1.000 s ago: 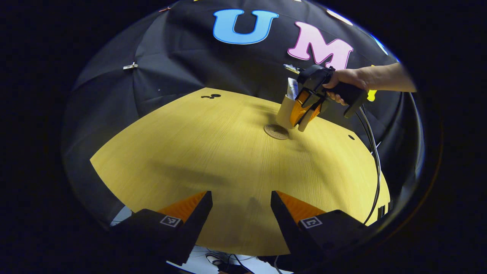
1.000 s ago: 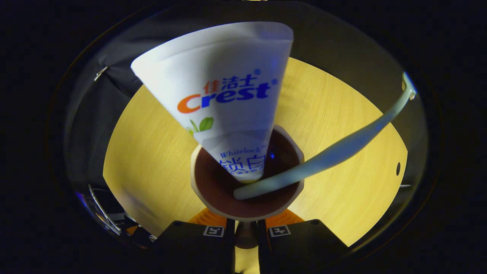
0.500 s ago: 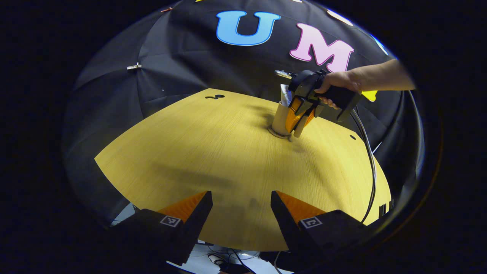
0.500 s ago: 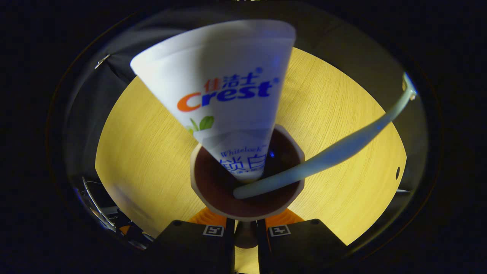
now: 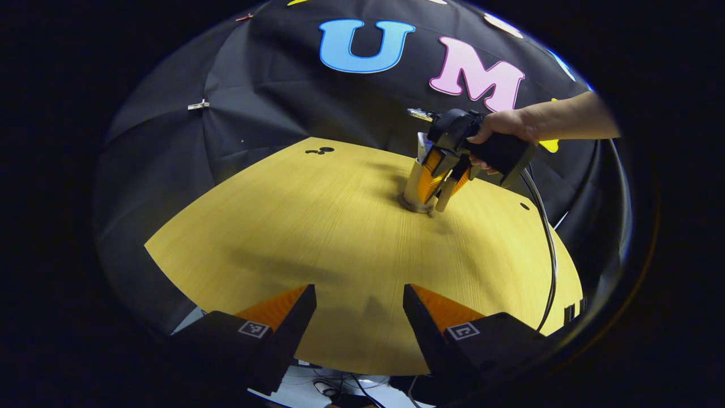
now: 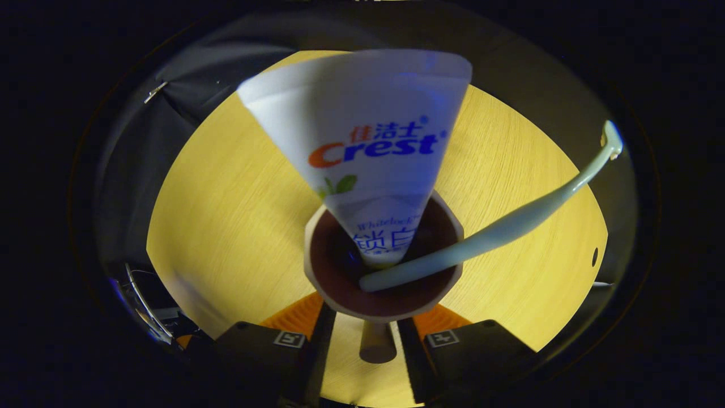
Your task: Put the toothbrush and toothpaste on the desktop into the cup, then pick up the cup and place it on the coaster on the desktop.
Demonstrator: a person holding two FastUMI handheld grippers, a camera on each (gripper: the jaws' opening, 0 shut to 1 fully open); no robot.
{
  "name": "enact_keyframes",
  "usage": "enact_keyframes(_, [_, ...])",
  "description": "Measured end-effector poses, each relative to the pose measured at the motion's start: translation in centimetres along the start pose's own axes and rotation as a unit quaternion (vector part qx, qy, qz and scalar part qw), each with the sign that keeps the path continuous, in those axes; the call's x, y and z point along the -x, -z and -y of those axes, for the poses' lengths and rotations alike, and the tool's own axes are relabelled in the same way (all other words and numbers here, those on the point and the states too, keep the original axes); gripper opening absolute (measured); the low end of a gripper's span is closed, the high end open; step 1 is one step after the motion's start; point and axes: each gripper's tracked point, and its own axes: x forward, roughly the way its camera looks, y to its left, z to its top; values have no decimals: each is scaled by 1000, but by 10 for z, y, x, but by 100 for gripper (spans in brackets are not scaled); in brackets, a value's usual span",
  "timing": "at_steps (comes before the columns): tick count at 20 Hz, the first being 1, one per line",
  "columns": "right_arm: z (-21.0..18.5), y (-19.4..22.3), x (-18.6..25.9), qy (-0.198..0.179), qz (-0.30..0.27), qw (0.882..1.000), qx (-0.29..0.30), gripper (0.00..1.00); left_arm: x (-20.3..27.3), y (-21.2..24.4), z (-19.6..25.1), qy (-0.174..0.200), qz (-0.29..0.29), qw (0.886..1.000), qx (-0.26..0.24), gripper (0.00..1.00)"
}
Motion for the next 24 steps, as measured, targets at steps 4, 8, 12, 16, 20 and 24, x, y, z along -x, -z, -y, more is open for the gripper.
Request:
enact_keyframes(4, [6, -5, 30, -5, 31, 999, -36, 95, 12, -9, 5, 8, 6, 1000, -14, 98])
enact_keyframes(8, [23, 0, 78, -1, 82, 994, -78, 99, 26, -25, 13, 22, 17, 999, -27, 98])
enact_keyframes(12, [31, 17, 149, 12, 175, 980, -92, 99, 43, -52, 28, 48, 42, 997, -41, 98])
enact_keyframes(16, [30, 48, 221, 28, 293, 947, -129, 99, 56, -84, 47, 70, 73, 993, -61, 98])
enact_keyframes(20, [21, 96, 278, 78, 402, 903, -132, 99, 83, -110, 65, 87, 108, 988, -74, 98])
enact_keyframes(24, [-15, 159, 320, 99, 480, 861, -136, 98, 112, -133, 80, 109, 143, 982, -63, 98])
